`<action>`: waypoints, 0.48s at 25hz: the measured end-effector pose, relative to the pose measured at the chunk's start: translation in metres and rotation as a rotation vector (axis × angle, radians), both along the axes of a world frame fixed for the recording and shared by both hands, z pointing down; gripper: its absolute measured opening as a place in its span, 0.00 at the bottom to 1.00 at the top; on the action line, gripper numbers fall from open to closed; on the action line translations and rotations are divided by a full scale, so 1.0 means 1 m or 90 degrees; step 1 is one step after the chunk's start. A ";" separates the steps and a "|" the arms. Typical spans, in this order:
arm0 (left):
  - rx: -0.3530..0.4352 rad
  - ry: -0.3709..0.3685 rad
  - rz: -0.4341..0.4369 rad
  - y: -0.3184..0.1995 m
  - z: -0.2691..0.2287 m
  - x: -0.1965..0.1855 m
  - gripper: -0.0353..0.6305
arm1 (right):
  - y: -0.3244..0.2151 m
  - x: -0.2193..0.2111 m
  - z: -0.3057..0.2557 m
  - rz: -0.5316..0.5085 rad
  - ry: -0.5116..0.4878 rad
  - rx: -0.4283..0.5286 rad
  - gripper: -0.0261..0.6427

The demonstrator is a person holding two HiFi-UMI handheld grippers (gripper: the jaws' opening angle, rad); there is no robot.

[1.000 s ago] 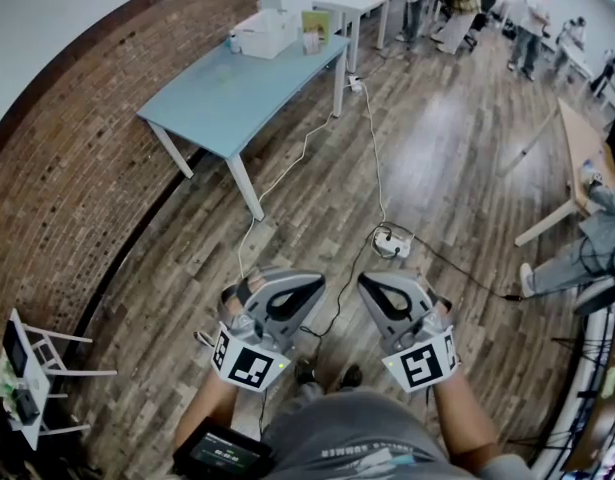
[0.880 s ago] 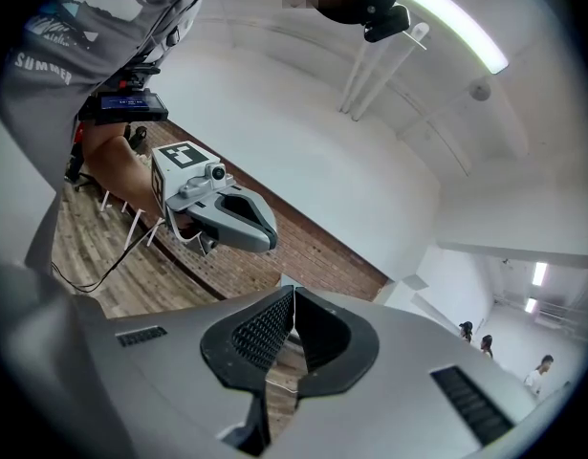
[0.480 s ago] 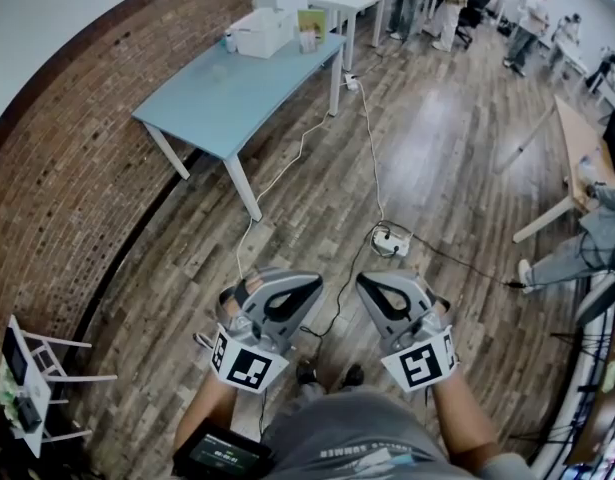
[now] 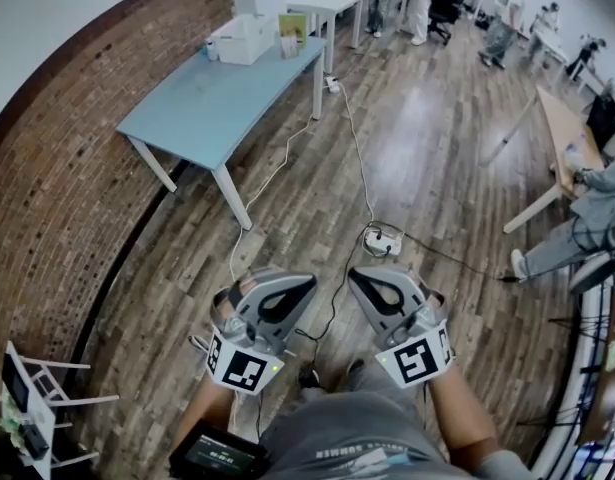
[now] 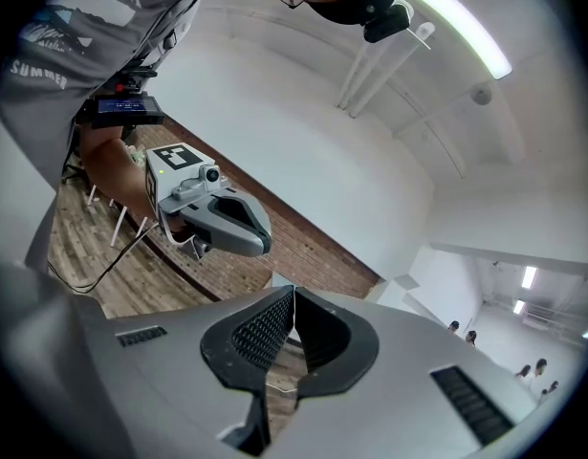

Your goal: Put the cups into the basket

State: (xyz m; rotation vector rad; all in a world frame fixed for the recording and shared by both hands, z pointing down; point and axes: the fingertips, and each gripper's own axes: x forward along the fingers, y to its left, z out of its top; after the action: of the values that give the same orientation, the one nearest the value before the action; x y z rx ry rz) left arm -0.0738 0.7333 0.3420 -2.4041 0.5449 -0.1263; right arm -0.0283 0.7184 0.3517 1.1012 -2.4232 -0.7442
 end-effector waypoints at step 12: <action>0.006 -0.023 -0.021 -0.060 -0.005 0.047 0.05 | -0.056 0.054 -0.002 -0.002 -0.034 -0.008 0.06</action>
State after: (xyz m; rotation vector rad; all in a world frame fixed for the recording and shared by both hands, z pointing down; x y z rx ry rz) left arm -0.0270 0.6729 0.3366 -2.3789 0.5674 -0.1814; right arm 0.0258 0.6621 0.3501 1.1256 -2.4712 -0.7075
